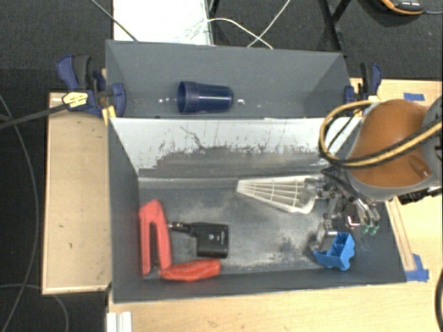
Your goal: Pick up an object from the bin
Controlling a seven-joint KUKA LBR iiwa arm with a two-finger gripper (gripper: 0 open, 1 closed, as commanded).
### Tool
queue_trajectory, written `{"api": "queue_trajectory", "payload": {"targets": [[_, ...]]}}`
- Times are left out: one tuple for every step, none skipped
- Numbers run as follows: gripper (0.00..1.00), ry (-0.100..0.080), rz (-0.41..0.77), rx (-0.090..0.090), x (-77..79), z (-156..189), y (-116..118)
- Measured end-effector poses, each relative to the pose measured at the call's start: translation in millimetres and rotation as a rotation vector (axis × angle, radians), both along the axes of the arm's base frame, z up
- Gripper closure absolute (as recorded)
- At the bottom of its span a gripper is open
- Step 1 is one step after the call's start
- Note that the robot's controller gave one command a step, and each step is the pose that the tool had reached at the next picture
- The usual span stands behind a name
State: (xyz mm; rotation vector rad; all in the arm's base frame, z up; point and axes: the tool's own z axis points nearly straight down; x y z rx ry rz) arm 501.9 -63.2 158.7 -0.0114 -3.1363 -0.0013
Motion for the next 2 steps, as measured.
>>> {"api": "queue_trajectory", "payload": {"targets": [[0.0, -0.008, 0.004, -0.001, 2.0, 3.6, 0.1], [0.0, -0.014, 0.161, -0.003, -20.9, -87.7, -83.0]]}}
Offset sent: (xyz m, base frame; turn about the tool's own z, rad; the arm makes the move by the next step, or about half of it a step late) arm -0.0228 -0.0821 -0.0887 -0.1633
